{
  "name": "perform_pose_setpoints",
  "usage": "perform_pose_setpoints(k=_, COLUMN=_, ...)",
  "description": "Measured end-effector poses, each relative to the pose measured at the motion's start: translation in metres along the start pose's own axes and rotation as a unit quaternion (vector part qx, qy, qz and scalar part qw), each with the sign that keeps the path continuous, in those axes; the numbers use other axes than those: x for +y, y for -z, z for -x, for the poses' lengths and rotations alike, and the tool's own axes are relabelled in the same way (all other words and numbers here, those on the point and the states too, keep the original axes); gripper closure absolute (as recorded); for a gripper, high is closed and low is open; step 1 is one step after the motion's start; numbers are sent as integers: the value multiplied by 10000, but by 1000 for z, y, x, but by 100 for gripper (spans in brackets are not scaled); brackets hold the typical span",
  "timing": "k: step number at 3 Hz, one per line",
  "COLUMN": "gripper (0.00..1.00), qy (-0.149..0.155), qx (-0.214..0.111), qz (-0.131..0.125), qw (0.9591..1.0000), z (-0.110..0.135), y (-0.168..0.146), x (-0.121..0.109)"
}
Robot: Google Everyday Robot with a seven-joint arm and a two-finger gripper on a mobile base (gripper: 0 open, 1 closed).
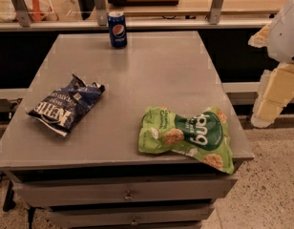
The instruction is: Move green rice chip bag near pepsi can
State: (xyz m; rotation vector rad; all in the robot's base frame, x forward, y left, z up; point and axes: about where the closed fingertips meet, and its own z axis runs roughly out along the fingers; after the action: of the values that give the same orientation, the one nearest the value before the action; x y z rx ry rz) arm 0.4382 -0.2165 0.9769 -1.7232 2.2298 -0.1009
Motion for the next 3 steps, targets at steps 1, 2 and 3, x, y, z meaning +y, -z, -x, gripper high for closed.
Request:
perform_pose_setpoints(k=1, gripper=0, qy=0, qx=0, qz=-1, qw=10000, z=0, y=0, x=0)
perform_pose_setpoints(k=2, gripper=0, qy=71, qx=-40, qz=-21, qw=10000, z=7, y=-2, x=-1)
perform_pose_setpoints(k=3, gripper=0, qy=199, qx=-147, qz=63, qw=9997, z=23, y=-9, x=2)
